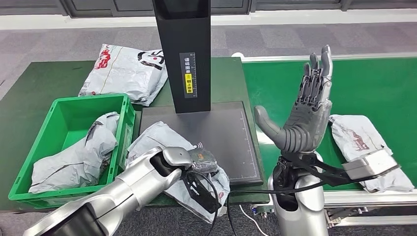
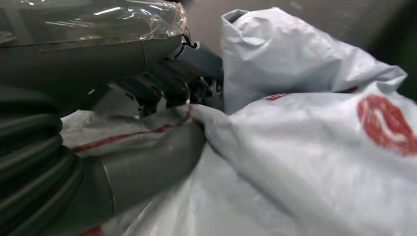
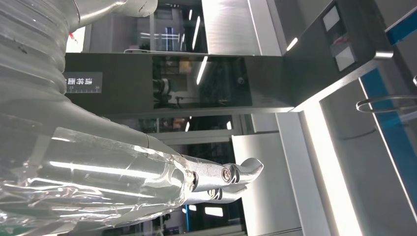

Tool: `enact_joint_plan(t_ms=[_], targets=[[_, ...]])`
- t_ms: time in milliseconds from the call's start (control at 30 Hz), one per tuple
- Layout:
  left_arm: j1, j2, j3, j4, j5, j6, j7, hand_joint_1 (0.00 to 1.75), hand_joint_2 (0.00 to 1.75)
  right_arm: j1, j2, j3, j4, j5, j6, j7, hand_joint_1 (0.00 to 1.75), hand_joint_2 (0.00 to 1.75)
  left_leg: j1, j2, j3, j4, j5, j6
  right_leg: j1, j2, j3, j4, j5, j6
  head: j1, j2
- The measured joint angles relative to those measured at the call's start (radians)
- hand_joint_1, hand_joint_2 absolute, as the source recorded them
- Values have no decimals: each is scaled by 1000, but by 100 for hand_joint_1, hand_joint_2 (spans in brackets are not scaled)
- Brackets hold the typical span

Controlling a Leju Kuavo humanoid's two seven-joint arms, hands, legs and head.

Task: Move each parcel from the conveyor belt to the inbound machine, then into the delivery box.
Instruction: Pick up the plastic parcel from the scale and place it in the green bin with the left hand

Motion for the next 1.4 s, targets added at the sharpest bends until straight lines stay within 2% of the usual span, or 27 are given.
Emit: enact_joint_plan(t_ms=[133,367,567,800,867,1000,1200,1400], targets=[[-10,-19,-28,0,17,-64,-54,175,175,0,1,0,0,-2,-4,-9,0,175,0,0,-2,0,0,0,0,0,-2,0,0,0,0,0],[-16,-34,-47,1,24,-78,-66,175,175,0,2,0,0,-4,-7,-17,0,175,0,0,-2,0,0,0,0,0,-3,0,0,0,0,0],[-23,-46,-53,1,89,-56,-48,175,175,4,2,-6,0,-17,-18,-38,0,175,0,0,-3,0,0,0,0,0,-3,0,0,0,0,0],[-46,-39,-47,7,255,3,-2,175,175,10,2,-22,0,-35,-18,-52,0,175,0,0,-7,0,2,0,0,1,-8,0,1,1,0,0],[-66,-22,-25,0,339,40,9,175,175,15,1,-27,-2,-45,-19,-55,0,175,0,1,-10,0,3,-1,0,1,-12,1,3,0,0,0],[-125,47,97,-63,501,117,25,175,175,32,0,-45,-17,-63,-26,-54,0,175,0,2,-15,0,5,-2,0,3,-18,2,5,-1,0,0],[-153,143,259,-193,566,150,42,175,175,62,-3,-60,-52,-64,-45,-51,0,175,0,4,-17,0,5,-3,0,5,-20,2,5,-1,0,0],[-144,246,446,-402,631,157,63,175,175,120,-13,-61,-86,-65,-60,-62,0,175,0,6,-18,0,5,-3,0,7,-23,2,5,-1,0,0]])
